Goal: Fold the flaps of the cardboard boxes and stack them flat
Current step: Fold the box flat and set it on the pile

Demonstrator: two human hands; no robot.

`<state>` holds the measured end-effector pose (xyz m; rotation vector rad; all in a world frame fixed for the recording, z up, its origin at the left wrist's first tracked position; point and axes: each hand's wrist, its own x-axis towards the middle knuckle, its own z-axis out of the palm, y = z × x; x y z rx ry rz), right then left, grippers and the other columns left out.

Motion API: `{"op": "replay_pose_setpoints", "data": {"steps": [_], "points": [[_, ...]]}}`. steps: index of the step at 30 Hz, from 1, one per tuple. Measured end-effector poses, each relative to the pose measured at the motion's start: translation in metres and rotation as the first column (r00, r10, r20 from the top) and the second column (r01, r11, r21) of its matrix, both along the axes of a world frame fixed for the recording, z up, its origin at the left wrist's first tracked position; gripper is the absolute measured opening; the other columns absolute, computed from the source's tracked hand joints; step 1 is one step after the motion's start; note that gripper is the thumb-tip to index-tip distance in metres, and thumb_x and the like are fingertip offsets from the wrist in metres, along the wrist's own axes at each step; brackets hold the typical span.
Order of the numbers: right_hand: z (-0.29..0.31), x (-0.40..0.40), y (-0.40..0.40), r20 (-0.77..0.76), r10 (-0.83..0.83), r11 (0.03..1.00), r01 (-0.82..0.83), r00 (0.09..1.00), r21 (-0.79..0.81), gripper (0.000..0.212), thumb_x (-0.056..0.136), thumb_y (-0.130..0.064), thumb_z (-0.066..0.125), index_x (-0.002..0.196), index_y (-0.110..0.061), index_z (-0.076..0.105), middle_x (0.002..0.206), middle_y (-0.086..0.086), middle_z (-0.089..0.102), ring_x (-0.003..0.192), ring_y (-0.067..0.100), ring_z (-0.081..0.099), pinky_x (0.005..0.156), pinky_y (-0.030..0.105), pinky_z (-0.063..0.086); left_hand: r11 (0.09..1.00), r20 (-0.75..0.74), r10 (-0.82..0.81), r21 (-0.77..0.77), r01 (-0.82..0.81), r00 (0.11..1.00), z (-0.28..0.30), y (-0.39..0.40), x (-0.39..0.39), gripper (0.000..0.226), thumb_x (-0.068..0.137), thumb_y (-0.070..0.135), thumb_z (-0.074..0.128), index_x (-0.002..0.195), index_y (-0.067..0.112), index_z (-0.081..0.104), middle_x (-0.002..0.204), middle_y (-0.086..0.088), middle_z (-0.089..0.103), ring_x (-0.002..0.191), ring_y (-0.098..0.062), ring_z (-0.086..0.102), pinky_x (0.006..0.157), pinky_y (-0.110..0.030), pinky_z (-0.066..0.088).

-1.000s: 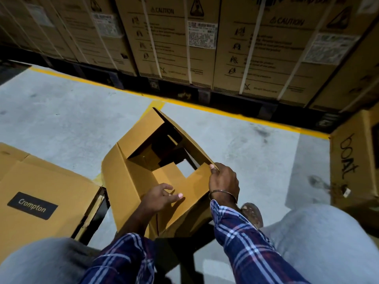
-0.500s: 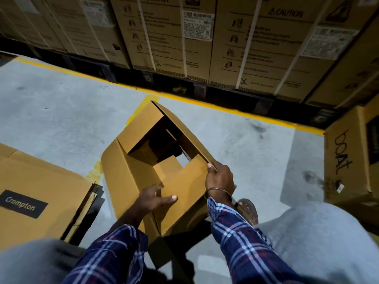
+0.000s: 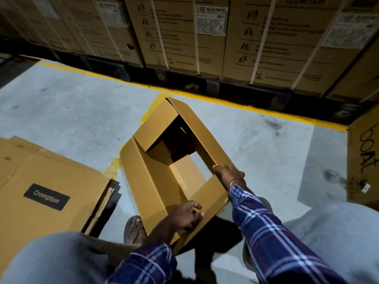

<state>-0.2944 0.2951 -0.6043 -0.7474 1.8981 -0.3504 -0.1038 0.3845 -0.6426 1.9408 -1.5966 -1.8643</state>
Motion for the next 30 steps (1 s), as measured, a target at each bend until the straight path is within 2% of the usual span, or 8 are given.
{"op": "replay_pose_setpoints", "data": {"steps": [3, 6, 8, 12, 15, 20, 25, 30], "points": [[-0.030, -0.004, -0.012, 0.055, 0.066, 0.998, -0.065, 0.996, -0.012, 0.097, 0.058, -0.081, 0.063, 0.135, -0.024, 0.059, 0.138, 0.012, 0.055, 0.119, 0.038, 0.055, 0.107, 0.054, 0.043, 0.999, -0.038, -0.039, 0.035, 0.040, 0.999, 0.001, 0.000, -0.006, 0.075, 0.091, 0.044, 0.076, 0.154, 0.026, 0.040, 0.147, 0.001, 0.050, 0.125, -0.017, 0.053, 0.087, -0.018, 0.044], [0.001, 0.004, -0.006, 0.169, 0.069, 0.997, -0.062, 0.983, -0.048, 0.072, 0.079, -0.061, 0.073, 0.129, -0.010, 0.064, 0.126, 0.014, 0.066, 0.109, 0.036, 0.063, 0.095, 0.043, 0.051, 0.981, -0.143, -0.100, 0.151, 0.122, 0.985, 0.001, 0.001, -0.012, 0.088, 0.079, 0.037, 0.089, 0.151, 0.026, 0.039, 0.139, 0.015, 0.053, 0.127, -0.013, 0.055, 0.100, -0.026, 0.047], [0.006, 0.007, -0.005, 0.187, 0.093, 0.995, -0.084, 0.978, -0.054, 0.057, 0.086, -0.050, 0.073, 0.119, -0.003, 0.067, 0.117, 0.019, 0.069, 0.103, 0.038, 0.066, 0.090, 0.044, 0.053, 0.994, -0.111, -0.070, 0.074, 0.079, 0.991, -0.011, 0.004, -0.017, 0.090, 0.063, 0.040, 0.097, 0.140, 0.026, 0.052, 0.128, 0.015, 0.066, 0.116, -0.009, 0.063, 0.105, -0.038, 0.051], [0.008, 0.013, -0.006, 0.141, 0.169, 0.984, -0.160, 0.975, -0.074, 0.055, 0.089, -0.045, 0.072, 0.113, 0.004, 0.070, 0.115, 0.022, 0.070, 0.102, 0.038, 0.067, 0.097, 0.047, 0.053, 0.953, 0.265, -0.126, -0.236, 0.191, 0.956, -0.014, 0.006, -0.031, 0.072, 0.075, 0.048, 0.087, 0.133, 0.019, 0.056, 0.128, 0.004, 0.063, 0.116, -0.021, 0.062, 0.093, -0.032, 0.050], [0.010, 0.014, -0.004, 0.139, 0.173, 0.984, -0.166, 0.975, -0.063, 0.049, 0.090, -0.044, 0.070, 0.109, 0.001, 0.071, 0.112, 0.019, 0.070, 0.096, 0.035, 0.064, 0.095, 0.047, 0.052, 0.877, 0.468, -0.135, -0.354, 0.325, 0.873, -0.013, 0.003, -0.028, 0.037, 0.089, 0.049, 0.073, 0.108, 0.022, 0.056, 0.108, 0.000, 0.066, 0.096, -0.023, 0.064, 0.077, -0.033, 0.050], [0.016, 0.014, -0.008, 0.076, 0.227, 0.969, -0.218, 0.971, -0.115, 0.039, 0.085, -0.047, 0.070, 0.093, -0.009, 0.072, 0.107, 0.014, 0.073, 0.100, 0.035, 0.067, 0.097, 0.047, 0.054, 0.860, 0.479, -0.055, -0.424, 0.286, 0.876, -0.007, -0.001, -0.029, 0.014, 0.095, 0.037, 0.062, 0.101, 0.030, 0.051, 0.094, 0.005, 0.066, 0.088, -0.022, 0.066, 0.080, -0.042, 0.058], [0.066, 0.008, -0.020, -0.122, 0.231, 0.934, -0.255, 0.965, -0.251, 0.055, 0.084, -0.053, 0.069, 0.132, -0.027, 0.064, 0.129, 0.005, 0.063, 0.118, 0.033, 0.061, 0.103, 0.044, 0.050, 0.753, 0.480, 0.036, -0.590, 0.292, 0.877, 0.027, -0.024, -0.040, 0.023, 0.098, 0.043, 0.060, 0.116, 0.033, 0.051, 0.104, 0.001, 0.069, 0.097, -0.029, 0.068, 0.071, -0.035, 0.050], [0.166, 0.017, -0.028, -0.576, 0.315, 0.650, -0.614, 0.754, -0.448, 0.049, 0.093, -0.048, 0.058, 0.139, -0.031, 0.057, 0.123, 0.007, 0.069, 0.115, 0.034, 0.062, 0.096, 0.043, 0.053, 0.793, 0.307, 0.071, -0.595, 0.134, 0.949, 0.088, -0.045, -0.026, 0.022, 0.084, 0.037, 0.059, 0.106, 0.040, 0.058, 0.093, 0.009, 0.069, 0.089, -0.020, 0.068, 0.075, -0.038, 0.056]]}}
